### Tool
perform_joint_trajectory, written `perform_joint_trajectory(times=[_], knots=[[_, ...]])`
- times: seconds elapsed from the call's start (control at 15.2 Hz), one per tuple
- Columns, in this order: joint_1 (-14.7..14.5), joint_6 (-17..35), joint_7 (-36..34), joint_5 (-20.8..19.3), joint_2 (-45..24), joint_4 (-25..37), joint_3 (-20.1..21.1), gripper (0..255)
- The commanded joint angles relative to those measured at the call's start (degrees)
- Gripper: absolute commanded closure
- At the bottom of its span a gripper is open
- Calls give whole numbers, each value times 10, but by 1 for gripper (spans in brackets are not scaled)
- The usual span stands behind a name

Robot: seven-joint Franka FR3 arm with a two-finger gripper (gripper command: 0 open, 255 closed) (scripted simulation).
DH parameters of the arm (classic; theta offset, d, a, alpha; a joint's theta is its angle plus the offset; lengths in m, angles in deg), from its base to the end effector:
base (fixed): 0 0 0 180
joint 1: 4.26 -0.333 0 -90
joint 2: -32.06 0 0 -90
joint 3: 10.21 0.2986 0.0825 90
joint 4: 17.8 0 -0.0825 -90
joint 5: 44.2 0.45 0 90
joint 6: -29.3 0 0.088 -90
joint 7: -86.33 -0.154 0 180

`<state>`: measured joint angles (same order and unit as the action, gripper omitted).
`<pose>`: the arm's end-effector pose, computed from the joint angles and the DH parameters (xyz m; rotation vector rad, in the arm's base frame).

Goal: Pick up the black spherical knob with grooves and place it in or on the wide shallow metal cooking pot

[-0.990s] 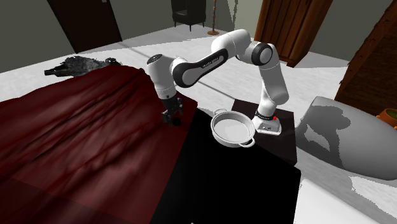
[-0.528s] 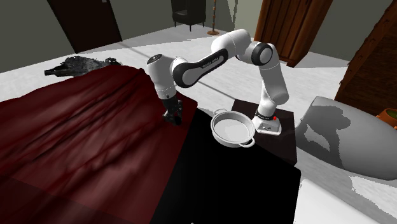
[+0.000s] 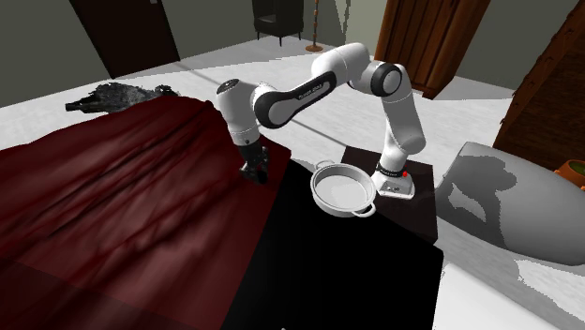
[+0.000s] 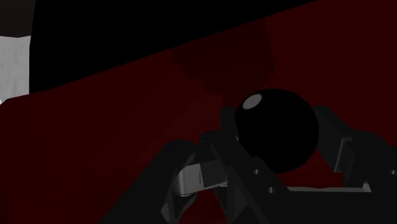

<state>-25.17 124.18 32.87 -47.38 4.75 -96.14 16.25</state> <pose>0.5254 0.4957 0.3798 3.1091 -0.1995 -0.3241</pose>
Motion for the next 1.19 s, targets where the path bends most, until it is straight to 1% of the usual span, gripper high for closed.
perform_joint_trajectory(times=[0.0, 0.59, 1.12], knots=[[-1, -12, -1, 0, 0, 12, 0, 255], [-11, -84, -7, -2, -6, 92, 2, 255], [-28, -160, -15, -10, -29, 191, 2, 255]])
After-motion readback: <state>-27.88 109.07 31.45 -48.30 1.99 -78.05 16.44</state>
